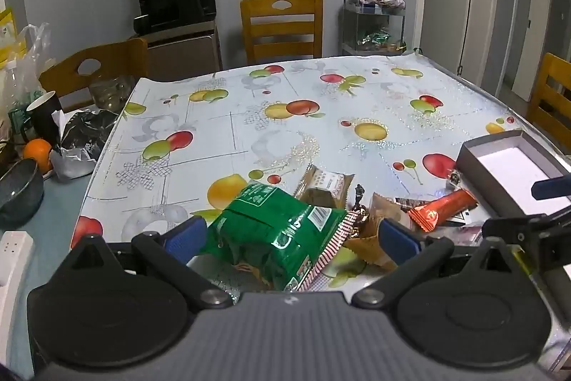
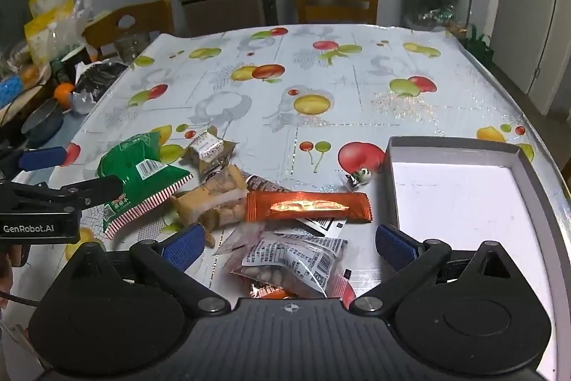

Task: Organize snacks

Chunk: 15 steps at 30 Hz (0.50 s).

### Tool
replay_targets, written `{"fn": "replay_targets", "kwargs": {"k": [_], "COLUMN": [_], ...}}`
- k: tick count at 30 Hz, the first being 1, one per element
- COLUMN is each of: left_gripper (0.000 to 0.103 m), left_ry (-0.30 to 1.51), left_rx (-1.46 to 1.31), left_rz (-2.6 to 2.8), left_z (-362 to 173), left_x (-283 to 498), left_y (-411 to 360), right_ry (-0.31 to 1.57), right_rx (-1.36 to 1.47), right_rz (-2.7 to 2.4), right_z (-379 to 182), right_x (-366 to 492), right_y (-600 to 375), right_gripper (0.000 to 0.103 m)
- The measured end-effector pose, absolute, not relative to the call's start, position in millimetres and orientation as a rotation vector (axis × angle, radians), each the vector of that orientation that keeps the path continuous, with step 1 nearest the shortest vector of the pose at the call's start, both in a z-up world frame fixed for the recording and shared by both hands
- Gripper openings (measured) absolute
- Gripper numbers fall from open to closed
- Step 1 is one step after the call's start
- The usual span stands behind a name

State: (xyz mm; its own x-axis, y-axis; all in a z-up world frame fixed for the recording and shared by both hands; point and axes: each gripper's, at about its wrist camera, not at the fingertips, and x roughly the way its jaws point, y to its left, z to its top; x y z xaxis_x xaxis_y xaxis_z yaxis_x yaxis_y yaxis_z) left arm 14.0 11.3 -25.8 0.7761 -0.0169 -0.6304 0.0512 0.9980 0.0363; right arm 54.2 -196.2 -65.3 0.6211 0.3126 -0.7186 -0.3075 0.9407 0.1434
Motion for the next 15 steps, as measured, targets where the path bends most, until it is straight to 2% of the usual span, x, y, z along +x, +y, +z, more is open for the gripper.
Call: {"fn": "replay_targets", "kwargs": {"k": [2, 15], "left_gripper": [0.103, 0.103], "left_ry": [0.679, 0.678], "left_rx": [0.057, 0.057], "left_rz": [-0.037, -0.035], "left_z": [-26.6, -28.4], "left_x": [14.0, 10.5], "left_y": [8.9, 8.2], "right_ry": [0.817, 0.823], "right_rx": [0.005, 0.002], "right_rz": [0.373, 0.383], "right_z": [-58.3, -46.6], "right_x": [48.9, 40.8], "right_y": [-227.5, -219.7], "right_gripper": [0.103, 0.103]}}
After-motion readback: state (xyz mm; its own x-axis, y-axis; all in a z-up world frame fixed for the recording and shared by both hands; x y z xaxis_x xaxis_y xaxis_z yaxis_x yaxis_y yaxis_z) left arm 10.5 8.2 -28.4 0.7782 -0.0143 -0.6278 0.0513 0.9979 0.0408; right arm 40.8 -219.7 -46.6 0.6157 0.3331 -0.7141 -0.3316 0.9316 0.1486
